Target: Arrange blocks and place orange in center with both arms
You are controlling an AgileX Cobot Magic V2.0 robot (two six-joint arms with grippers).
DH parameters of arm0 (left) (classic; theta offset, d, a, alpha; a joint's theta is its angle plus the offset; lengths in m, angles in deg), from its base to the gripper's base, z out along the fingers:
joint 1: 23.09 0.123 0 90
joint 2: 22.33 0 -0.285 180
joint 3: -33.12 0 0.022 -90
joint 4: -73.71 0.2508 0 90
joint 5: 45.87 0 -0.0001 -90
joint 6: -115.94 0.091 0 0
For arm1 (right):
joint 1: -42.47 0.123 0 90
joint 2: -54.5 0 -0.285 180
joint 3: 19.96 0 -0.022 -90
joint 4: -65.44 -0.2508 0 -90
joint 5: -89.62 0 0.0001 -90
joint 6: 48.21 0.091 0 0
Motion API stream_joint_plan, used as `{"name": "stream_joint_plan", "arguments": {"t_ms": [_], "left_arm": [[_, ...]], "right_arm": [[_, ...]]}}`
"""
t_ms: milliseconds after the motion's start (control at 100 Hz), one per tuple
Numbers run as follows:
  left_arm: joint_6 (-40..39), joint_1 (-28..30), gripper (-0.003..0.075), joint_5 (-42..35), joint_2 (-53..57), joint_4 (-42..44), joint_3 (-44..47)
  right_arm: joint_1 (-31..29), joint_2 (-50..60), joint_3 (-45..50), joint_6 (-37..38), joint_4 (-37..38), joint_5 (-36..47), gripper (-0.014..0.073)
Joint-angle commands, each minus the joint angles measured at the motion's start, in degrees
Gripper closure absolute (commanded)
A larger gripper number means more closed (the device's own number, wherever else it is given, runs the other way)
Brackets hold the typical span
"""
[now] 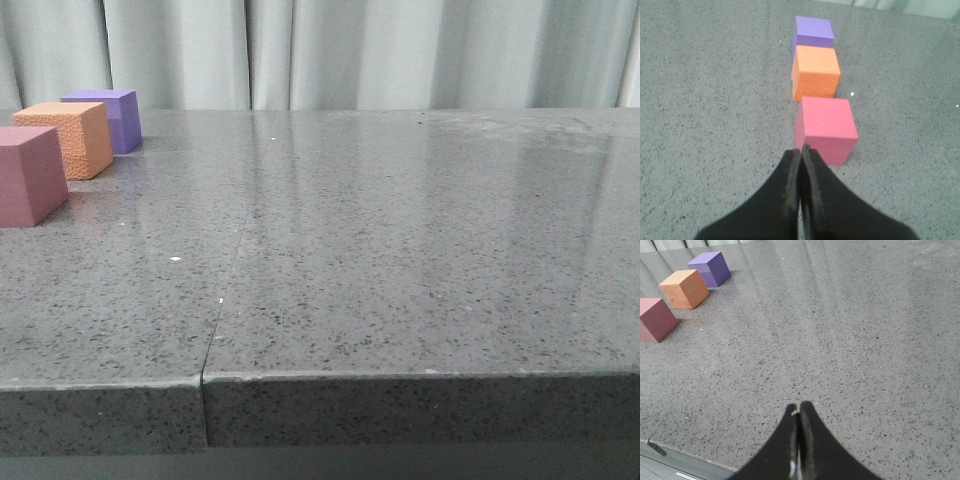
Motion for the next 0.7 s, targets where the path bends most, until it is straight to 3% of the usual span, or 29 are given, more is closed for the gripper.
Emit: {"name": "stream_joint_plan", "arguments": {"t_ms": [0, 270, 480, 690], "left_arm": [[-0.12, 0.25, 0.0741, -3.41, 1.54, 0.08, 0.22], [1.47, 0.25, 0.0741, -3.65, 8.66, 0.08, 5.88], [10.75, 2.61, 0.0741, -7.56, 13.93, -0.72, 9.45], [21.22, 8.37, 0.0741, -15.90, 18.47, -10.33, 14.88]], "right_arm": [[-0.10, -0.27, -1.40, -0.58, 0.63, 4.48, 0.0662], [-0.10, -0.27, -1.40, -0.58, 0.63, 4.48, 0.0662], [-0.10, -0.27, -1.40, -0.58, 0.63, 4.48, 0.0662], [-0.10, -0.27, -1.40, -0.58, 0.63, 4.48, 0.0662]]}}
